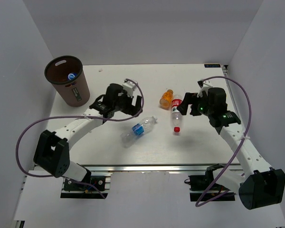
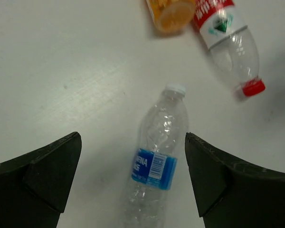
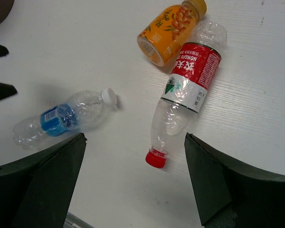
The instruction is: Put the plastic bottles in the bin
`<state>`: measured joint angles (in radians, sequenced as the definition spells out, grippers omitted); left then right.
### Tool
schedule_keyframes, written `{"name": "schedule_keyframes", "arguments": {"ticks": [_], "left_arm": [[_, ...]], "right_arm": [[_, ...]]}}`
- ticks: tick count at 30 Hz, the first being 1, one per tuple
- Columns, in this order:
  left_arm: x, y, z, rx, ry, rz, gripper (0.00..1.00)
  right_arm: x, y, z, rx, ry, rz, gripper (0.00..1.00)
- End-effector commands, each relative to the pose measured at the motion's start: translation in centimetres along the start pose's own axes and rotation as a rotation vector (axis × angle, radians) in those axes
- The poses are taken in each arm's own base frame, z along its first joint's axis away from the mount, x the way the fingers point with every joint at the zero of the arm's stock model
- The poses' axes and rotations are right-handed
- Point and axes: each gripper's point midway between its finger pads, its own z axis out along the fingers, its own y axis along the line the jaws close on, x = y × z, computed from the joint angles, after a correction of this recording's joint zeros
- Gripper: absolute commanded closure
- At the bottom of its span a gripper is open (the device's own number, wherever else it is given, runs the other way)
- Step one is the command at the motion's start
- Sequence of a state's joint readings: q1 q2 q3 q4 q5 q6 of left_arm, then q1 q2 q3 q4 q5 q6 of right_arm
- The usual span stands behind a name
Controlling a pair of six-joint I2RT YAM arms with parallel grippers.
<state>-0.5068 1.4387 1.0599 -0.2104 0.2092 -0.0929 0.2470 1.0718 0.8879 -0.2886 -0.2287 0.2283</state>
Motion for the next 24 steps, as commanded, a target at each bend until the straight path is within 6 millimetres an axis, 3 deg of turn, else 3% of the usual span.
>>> {"name": "schedule_keyframes", "arguments": {"ticks": [1,3,6,7,9,10,11,17,18,19,21,24], "left_arm": [[1.5,-3.1,1.1,0.026,0.038,0.076,0.02],[3.2,-4.3,2.2,0.017,0.088,0.123,0.02],[5.7,-3.9,4.6,-0.028,0.170,0.139,0.02],[7.3,-3.4,5.8,-0.044,0.220,0.135,0.02],[7.7,-3.3,7.0,-0.053,0.252,0.141,0.02],[9.5,-3.0,8.0,-0.058,0.311,0.144,0.02],[8.7,-2.6,8.6,-0.091,0.305,0.164,0.02],[10.7,-2.9,11.1,-0.133,0.406,0.233,0.05],[10.2,-3.1,11.3,-0.129,0.395,0.233,0.08],[10.0,-3.1,11.4,-0.131,0.392,0.235,0.27],[8.9,-2.8,11.2,-0.162,0.364,0.239,0.44],[6.2,-2.2,10.4,-0.217,0.296,0.242,0.61]], "right_arm": [[-0.1,-0.2,0.4,0.002,-0.010,0.003,0.11],[0.3,0.0,0.5,-0.013,0.006,0.004,0.11],[0.5,-0.1,0.7,-0.016,0.012,0.006,0.11],[0.7,0.0,0.7,-0.018,0.016,0.006,0.11],[0.8,0.1,0.6,-0.027,0.019,0.006,0.11],[0.7,0.2,0.6,-0.032,0.014,0.001,0.11],[0.6,0.3,0.6,-0.039,0.010,-0.001,0.11],[0.6,0.2,0.5,-0.032,0.003,-0.011,0.11],[0.6,0.1,0.4,-0.029,0.003,-0.010,0.11],[0.7,0.2,0.5,-0.031,0.004,-0.012,0.11],[0.6,0.2,0.4,-0.032,-0.001,-0.017,0.11],[0.4,0.1,0.2,-0.026,-0.011,-0.017,0.11]]}}
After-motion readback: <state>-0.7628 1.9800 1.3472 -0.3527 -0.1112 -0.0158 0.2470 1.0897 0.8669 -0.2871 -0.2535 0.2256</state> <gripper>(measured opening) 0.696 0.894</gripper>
